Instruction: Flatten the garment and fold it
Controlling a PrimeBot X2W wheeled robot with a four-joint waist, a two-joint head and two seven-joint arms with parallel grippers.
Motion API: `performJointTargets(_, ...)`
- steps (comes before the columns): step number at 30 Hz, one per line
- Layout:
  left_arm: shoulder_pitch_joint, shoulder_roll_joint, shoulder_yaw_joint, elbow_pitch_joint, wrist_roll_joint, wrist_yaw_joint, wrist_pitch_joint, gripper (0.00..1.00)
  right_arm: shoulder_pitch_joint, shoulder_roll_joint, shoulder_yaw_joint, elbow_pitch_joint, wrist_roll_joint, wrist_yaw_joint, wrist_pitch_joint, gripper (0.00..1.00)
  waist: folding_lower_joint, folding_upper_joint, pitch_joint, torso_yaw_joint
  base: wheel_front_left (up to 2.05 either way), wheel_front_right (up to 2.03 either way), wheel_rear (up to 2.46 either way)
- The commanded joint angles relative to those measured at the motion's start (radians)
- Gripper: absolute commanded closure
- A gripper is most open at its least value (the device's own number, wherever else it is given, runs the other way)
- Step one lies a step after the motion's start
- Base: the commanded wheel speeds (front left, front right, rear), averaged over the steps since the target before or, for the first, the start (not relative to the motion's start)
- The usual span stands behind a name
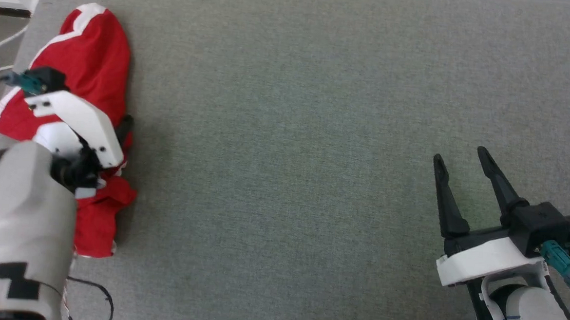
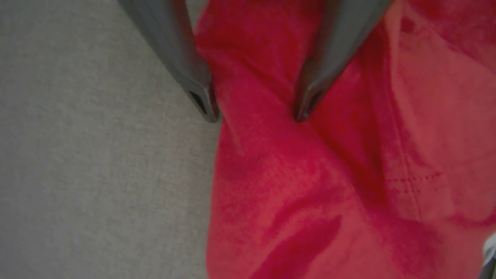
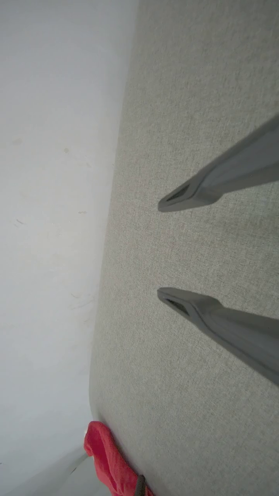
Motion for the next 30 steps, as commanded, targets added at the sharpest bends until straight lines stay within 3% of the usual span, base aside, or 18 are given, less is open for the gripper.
performJointTargets(1, -0.027, 0.014, -0.008, 0.055, -0.022, -0.009, 0.059, 0.00, -0.023, 0.002, 0.003, 0.006, 0.009, -0.001, -0.011, 0.00, 0.0000, 0.0000, 0.022, -0.018, 0.00, 0.00, 0.00)
performJointTargets(2, -0.034, 0.017, -0.010, 0.072, -0.031, -0.010, 0.086, 0.13, -0.026, 0.002, 0.003, 0.008, 0.011, -0.001, -0.014, 0.00, 0.0000, 0.0000, 0.025, -0.019, 0.00, 0.00, 0.00)
performJointTargets(3, -0.041, 0.020, -0.013, 0.090, -0.039, -0.011, 0.113, 0.52, -0.028, 0.002, 0.003, 0.010, 0.014, -0.001, -0.016, 0.00, 0.0000, 0.0000, 0.027, -0.020, 0.00, 0.00, 0.00)
performJointTargets(5, -0.055, 0.028, -0.019, 0.118, -0.050, -0.013, 0.152, 0.97, -0.033, 0.002, 0.005, 0.015, 0.018, -0.001, -0.021, 0.00, 0.0000, 0.0000, 0.030, -0.022, 0.00, 0.00, 0.00)
performJointTargets(10, -0.086, 0.047, -0.031, 0.175, -0.071, -0.018, 0.201, 1.00, -0.042, 0.002, 0.007, 0.019, 0.028, -0.001, -0.052, 0.00, 0.0000, 0.0000, 0.025, -0.018, 0.00, 0.00, 0.00)
performJointTargets(14, -0.121, 0.075, -0.054, 0.179, -0.064, -0.022, 0.154, 1.00, -0.037, 0.002, 0.005, 0.032, 0.036, -0.001, -0.062, 0.00, 0.0000, 0.0000, 0.000, -0.006, 0.00, 0.00, 0.00)
performJointTargets(23, -0.166, 0.100, -0.115, 0.052, 0.023, -0.022, -0.257, 1.00, -0.003, 0.003, -0.008, 0.048, 0.061, -0.001, -0.084, 0.00, 0.0000, 0.0000, -0.117, 0.020, 0.00, 0.00, 0.00)
performJointTargets(29, -0.199, 0.086, -0.161, -0.012, 0.098, 0.010, -0.532, 1.00, 0.040, 0.003, -0.037, 0.059, 0.078, -0.001, -0.088, 0.00, 0.0000, 0.0000, -0.194, 0.014, 0.00, 0.00, 0.00)
performJointTargets(30, -0.199, 0.086, -0.161, -0.012, 0.098, 0.010, -0.532, 1.00, 0.040, 0.003, -0.037, 0.059, 0.078, -0.001, -0.088, 0.00, 0.0000, 0.0000, -0.194, 0.014, 0.00, 0.00, 0.00)
